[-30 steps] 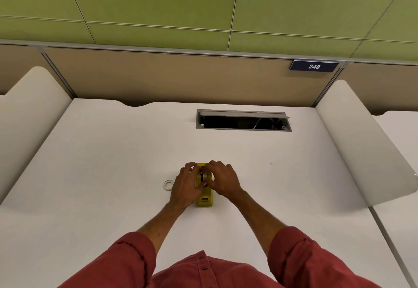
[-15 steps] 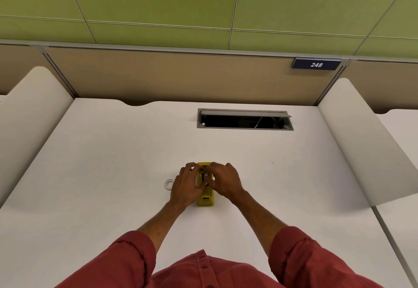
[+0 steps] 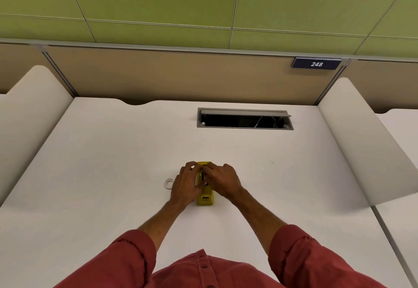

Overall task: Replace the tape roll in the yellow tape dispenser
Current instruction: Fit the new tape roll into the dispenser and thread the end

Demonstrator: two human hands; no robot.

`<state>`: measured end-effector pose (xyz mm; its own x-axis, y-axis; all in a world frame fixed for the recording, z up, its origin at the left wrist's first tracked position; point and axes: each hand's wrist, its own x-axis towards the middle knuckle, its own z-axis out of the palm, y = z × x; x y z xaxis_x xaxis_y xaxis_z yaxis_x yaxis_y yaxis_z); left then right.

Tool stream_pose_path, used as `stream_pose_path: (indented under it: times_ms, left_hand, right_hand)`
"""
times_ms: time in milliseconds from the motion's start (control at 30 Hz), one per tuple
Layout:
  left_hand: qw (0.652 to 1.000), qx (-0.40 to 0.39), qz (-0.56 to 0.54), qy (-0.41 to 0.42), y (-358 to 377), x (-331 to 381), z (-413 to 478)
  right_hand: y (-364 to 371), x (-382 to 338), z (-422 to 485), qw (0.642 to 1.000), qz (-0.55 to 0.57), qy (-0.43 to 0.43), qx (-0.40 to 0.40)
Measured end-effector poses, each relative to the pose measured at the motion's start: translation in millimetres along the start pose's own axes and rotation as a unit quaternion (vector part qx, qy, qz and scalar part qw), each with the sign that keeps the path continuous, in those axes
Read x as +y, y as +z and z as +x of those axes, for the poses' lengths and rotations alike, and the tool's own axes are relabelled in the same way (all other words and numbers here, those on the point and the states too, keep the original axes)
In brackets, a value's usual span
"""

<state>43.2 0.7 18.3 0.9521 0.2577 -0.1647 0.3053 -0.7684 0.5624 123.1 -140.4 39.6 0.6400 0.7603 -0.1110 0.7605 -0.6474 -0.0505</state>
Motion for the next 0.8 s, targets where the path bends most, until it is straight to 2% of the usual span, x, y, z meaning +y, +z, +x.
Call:
stream_pose_path:
  times_ms: [500, 633, 733, 800]
  left_hand:
    - [1.0, -0.013, -0.016, -0.008, 0, 1, 1]
    - [1.0, -0.008, -0.015, 0.01, -2, -5, -1]
    - [1.0, -0.008, -0.001, 0.016, -2, -7, -2]
    - [1.0, -0.009, 0.007, 0.017, -2, -7, -3]
  right_hand:
    - [-9, 3, 2, 0.997, -0.05, -0.051, -0.015]
    - [-10, 3, -1, 0.999, -0.021, -0.049, 0.006]
    - [-6, 2, -7, 0.997, 0.059, 0.004, 0.05]
    - [-2, -3, -13, 0.978, 0.147, 0.112, 0.1]
